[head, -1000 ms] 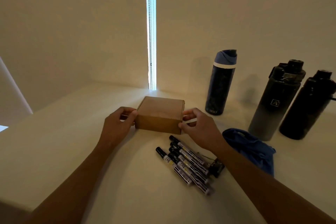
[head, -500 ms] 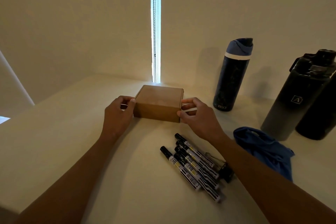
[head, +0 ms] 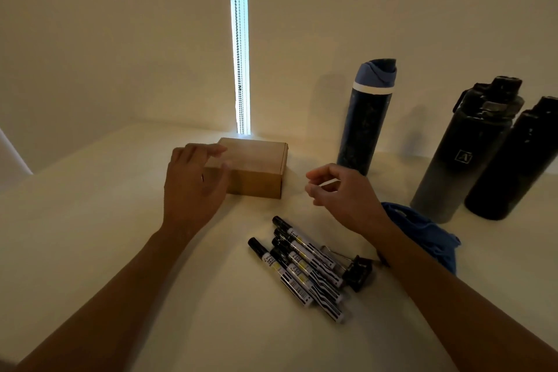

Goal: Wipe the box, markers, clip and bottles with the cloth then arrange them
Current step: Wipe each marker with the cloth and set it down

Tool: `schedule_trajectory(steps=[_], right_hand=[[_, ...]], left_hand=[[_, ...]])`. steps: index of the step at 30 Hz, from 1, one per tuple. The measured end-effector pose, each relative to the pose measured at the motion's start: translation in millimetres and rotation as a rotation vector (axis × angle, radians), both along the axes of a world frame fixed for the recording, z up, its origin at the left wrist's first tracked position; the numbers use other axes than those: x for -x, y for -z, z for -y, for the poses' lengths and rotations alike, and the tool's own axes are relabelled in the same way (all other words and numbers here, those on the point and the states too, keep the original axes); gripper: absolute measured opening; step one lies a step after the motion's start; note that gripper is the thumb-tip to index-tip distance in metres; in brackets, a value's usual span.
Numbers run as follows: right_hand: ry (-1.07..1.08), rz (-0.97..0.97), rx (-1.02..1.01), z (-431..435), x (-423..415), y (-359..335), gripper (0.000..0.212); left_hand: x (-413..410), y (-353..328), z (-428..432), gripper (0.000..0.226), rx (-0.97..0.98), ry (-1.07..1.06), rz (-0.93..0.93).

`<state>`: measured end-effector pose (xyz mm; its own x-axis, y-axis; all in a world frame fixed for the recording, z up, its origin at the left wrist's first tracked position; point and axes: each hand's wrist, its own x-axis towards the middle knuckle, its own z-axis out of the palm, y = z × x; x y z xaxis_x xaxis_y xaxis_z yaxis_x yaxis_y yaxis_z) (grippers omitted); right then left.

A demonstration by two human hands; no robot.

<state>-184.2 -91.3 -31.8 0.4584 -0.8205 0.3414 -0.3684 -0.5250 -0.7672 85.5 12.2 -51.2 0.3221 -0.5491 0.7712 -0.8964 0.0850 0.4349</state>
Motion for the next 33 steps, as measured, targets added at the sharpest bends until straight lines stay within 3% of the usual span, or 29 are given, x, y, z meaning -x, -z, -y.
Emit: schedule_trajectory(steps=[6,11,14,21,24,29,33], right_hand=[[0.117,-0.077,0.115,-2.6,48.9,-11.3,0.018],[0.136,-0.111,0.166,-10.2,88.4,-20.1,0.016],[0.087,-0.127,0.152,-13.0,106.1,-15.6,0.017],[0.202,-0.386,0.306,-11.9,139.6,-6.8,0.020],[0.179,-0.411,0.389,-16.7,135.2,-7.3,0.023],[-0.130,-0.415,0.374,-54.9,91.4,-1.4,0.025],[-0.203,-0.417,0.384,-64.9,69.8,6.9,0.021]], left_hand=[[32.0,0.2,6.7,0.022,-0.072,0.170,0.045],[69.5,-0.5,9.6,0.016,-0.124,0.443,-0.118],[89.6,-1.8,11.4,0.017,-0.169,0.516,-0.065],[104.6,-12.3,11.9,0.019,-0.348,0.696,0.044],[92.7,-9.0,7.0,0.016,-0.370,0.667,0.073],[76.9,-7.3,-0.5,0.007,-0.308,0.537,-0.020],[70.2,-3.3,0.0,0.008,-0.331,0.537,0.031]])
